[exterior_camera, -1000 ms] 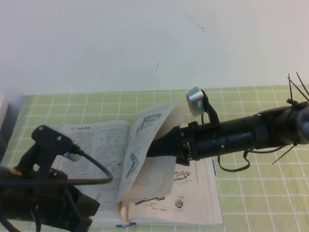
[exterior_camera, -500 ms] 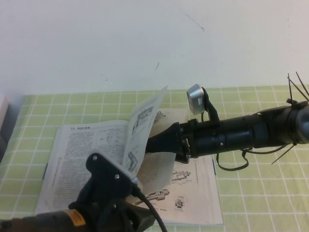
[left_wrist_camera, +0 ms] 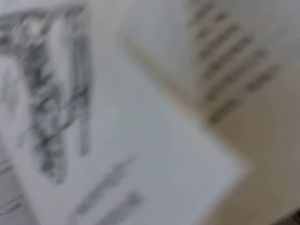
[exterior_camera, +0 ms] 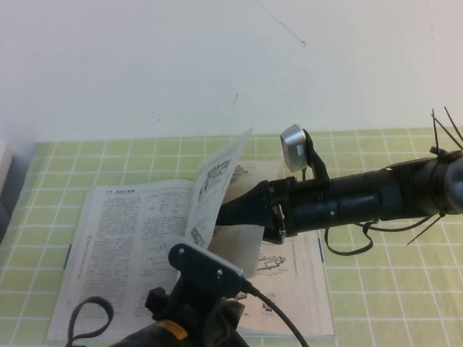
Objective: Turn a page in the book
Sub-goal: Open the closed book
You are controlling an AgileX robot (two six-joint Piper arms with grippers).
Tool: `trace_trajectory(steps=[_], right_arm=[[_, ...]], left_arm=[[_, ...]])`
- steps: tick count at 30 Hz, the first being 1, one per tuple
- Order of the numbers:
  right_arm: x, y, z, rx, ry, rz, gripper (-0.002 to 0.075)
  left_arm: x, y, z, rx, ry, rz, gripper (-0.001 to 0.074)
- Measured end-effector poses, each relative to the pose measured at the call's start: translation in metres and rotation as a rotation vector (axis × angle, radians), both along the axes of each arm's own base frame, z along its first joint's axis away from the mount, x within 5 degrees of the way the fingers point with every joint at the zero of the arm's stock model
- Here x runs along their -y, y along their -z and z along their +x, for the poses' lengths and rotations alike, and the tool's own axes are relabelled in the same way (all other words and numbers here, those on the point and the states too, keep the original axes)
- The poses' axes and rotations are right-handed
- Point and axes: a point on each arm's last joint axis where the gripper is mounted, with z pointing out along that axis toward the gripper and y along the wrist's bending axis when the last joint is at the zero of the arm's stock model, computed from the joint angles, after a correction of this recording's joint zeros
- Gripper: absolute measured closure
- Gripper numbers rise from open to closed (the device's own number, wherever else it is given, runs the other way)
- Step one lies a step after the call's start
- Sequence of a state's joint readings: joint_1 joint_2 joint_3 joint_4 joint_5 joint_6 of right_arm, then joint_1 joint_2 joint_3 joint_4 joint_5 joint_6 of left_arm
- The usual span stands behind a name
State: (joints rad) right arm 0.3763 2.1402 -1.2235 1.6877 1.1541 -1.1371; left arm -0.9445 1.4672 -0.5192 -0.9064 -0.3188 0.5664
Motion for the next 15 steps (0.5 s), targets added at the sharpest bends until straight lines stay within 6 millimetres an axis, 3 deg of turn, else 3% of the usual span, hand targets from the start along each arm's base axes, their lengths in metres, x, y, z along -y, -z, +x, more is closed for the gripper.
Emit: trace_trajectory(steps=[4, 11, 15], right_arm=[[0.003, -0.01, 0.003, 0.023, -0.009, -0.007, 0.0293], [0.02, -0.057, 0.018, 0.129, -0.06, -0.091, 0.0293], [0.025, -0.077, 0.016, 0.235, -0.145, -0.203, 0.0321]], left_arm=[[-0.006, 0.001, 0.005, 0.025, -0.095, 0.019, 0.0738], [-0.031, -0.009, 0.011, 0.072, -0.334, 0.103, 0.0738], [-0.048, -0.016, 0.011, 0.098, -0.477, 0.172, 0.0738]])
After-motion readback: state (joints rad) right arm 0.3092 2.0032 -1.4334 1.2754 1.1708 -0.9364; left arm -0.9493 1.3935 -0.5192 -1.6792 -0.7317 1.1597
